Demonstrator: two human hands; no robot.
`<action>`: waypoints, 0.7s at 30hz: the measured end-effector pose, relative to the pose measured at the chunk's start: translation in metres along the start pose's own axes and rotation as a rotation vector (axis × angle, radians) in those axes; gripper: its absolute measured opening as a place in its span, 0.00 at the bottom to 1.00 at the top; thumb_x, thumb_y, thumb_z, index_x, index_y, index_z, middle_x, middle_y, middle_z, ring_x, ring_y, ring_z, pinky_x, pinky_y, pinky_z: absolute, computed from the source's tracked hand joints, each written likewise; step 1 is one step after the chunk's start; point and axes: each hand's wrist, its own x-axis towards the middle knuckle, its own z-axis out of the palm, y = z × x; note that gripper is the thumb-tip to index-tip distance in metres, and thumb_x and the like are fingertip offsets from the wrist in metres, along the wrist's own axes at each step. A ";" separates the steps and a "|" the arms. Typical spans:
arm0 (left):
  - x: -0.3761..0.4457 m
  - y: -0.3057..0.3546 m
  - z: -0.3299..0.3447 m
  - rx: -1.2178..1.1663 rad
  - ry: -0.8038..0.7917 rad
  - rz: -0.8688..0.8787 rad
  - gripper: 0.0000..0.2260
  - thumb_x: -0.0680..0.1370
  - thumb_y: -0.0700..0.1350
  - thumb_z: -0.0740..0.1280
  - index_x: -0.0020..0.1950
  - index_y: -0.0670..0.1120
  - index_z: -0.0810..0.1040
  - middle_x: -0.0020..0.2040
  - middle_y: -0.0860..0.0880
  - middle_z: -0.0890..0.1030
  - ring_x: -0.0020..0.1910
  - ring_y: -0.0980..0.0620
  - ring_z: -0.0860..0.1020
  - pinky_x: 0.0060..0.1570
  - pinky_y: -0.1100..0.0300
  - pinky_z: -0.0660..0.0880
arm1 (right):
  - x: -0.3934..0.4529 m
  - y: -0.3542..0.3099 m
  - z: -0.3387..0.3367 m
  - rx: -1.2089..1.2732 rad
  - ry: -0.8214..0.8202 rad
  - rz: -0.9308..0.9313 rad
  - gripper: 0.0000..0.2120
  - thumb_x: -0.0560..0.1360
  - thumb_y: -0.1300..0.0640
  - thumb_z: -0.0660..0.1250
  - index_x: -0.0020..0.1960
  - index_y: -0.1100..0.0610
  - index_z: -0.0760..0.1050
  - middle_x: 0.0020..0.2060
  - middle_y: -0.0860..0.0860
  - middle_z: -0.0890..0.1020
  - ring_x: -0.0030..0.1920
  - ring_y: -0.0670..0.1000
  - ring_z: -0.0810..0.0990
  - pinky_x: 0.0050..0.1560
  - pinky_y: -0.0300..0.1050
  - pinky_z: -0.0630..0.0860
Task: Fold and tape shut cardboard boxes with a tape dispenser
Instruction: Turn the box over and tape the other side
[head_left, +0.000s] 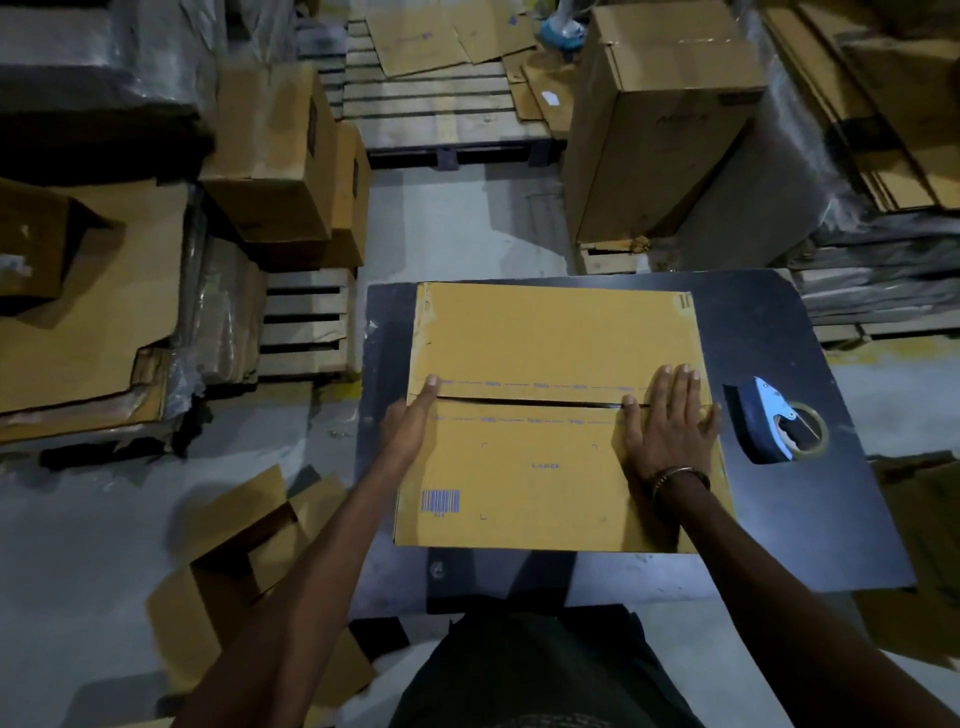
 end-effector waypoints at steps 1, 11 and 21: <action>-0.001 -0.001 0.001 0.034 0.008 0.008 0.45 0.72 0.81 0.60 0.75 0.47 0.77 0.66 0.44 0.82 0.67 0.39 0.79 0.65 0.42 0.76 | -0.001 0.000 0.000 0.003 0.002 -0.002 0.36 0.83 0.35 0.36 0.85 0.55 0.45 0.84 0.55 0.48 0.84 0.54 0.43 0.80 0.68 0.46; -0.007 -0.006 0.007 0.221 0.186 0.189 0.32 0.84 0.69 0.50 0.66 0.45 0.78 0.61 0.41 0.83 0.62 0.36 0.79 0.60 0.43 0.75 | -0.003 0.001 -0.004 0.059 0.046 0.034 0.37 0.83 0.31 0.41 0.85 0.50 0.47 0.84 0.55 0.50 0.84 0.56 0.46 0.80 0.68 0.50; -0.051 -0.005 0.080 0.660 0.399 0.824 0.22 0.82 0.42 0.61 0.77 0.45 0.74 0.79 0.44 0.70 0.79 0.43 0.67 0.78 0.42 0.61 | 0.009 0.013 -0.020 0.197 -0.037 0.172 0.47 0.76 0.21 0.46 0.84 0.50 0.44 0.81 0.61 0.57 0.77 0.64 0.63 0.70 0.65 0.66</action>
